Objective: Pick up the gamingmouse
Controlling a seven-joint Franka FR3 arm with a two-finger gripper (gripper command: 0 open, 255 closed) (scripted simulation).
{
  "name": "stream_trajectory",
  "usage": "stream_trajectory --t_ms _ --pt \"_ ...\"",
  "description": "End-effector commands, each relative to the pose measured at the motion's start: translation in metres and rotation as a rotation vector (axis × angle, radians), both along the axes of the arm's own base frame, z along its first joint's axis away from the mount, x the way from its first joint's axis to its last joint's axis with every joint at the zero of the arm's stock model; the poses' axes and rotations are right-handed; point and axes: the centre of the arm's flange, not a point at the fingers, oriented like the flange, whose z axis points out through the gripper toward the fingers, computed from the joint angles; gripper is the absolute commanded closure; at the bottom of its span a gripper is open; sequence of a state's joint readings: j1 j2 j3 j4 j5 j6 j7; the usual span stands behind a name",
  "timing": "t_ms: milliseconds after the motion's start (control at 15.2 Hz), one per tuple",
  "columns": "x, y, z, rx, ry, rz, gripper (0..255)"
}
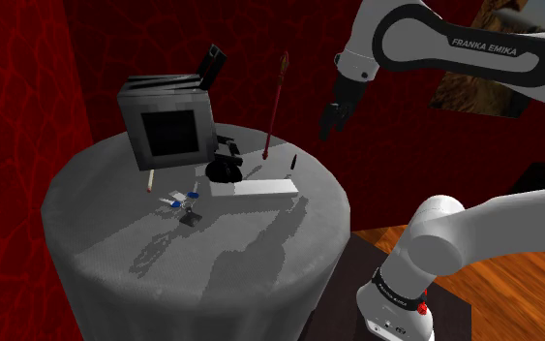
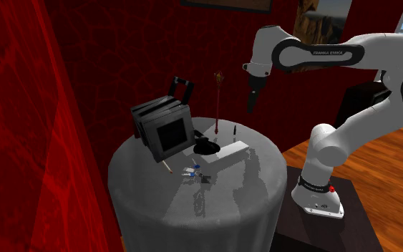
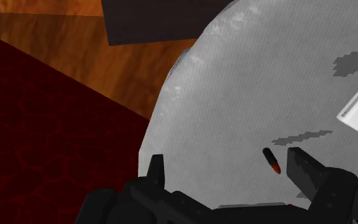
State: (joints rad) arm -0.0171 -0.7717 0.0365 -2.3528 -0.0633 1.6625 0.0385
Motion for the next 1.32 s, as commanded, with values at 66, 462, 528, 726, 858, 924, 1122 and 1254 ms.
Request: stream_trajectory --t_ms 66,462,528,726,858,924,1122,1254 --pt "0.001 0.012 -0.003 0.005 -0.008 -0.004 0" --pt "0.010 0.084 -0.016 0.035 -0.057 -0.025 0" --pt "0.012 0.096 -0.018 0.040 -0.065 -0.029 0" --pt "0.017 0.132 -0.024 0.055 -0.089 -0.040 0" --pt "0.021 0.157 -0.027 0.065 -0.105 -0.047 0" --pt "0.023 0.169 -0.029 0.070 -0.114 -0.051 0" --pt "0.030 0.205 -0.033 0.085 -0.138 -0.062 0" --pt "0.034 0.229 -0.035 0.095 -0.154 -0.069 0"
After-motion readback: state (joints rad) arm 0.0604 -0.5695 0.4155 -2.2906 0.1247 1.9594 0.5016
